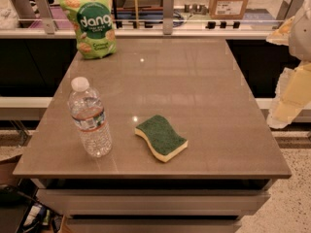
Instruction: Move water bottle near green rice chip bag
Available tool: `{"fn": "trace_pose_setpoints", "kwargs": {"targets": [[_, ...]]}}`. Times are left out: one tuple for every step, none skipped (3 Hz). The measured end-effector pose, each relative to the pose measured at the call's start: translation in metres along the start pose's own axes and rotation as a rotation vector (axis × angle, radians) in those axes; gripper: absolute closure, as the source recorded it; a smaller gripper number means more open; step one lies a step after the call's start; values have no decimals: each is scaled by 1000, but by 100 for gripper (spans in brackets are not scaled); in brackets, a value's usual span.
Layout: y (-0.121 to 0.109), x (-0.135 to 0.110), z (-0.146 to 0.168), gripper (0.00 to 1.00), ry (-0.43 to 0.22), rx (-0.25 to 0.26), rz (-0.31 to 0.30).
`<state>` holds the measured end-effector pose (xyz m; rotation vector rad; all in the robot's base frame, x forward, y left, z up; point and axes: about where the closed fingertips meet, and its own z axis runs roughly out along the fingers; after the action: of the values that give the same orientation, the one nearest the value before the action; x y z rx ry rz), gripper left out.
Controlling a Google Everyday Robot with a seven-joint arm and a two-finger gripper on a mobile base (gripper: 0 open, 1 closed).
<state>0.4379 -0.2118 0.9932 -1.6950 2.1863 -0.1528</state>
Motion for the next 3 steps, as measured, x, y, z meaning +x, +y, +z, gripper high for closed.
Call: {"fn": "trace_pose_setpoints", "kwargs": {"targets": [[0, 0, 0, 0, 0, 0, 0], [1, -4, -3, 0, -22, 8, -4], [5, -21, -2, 0, -126, 10, -18]]}}
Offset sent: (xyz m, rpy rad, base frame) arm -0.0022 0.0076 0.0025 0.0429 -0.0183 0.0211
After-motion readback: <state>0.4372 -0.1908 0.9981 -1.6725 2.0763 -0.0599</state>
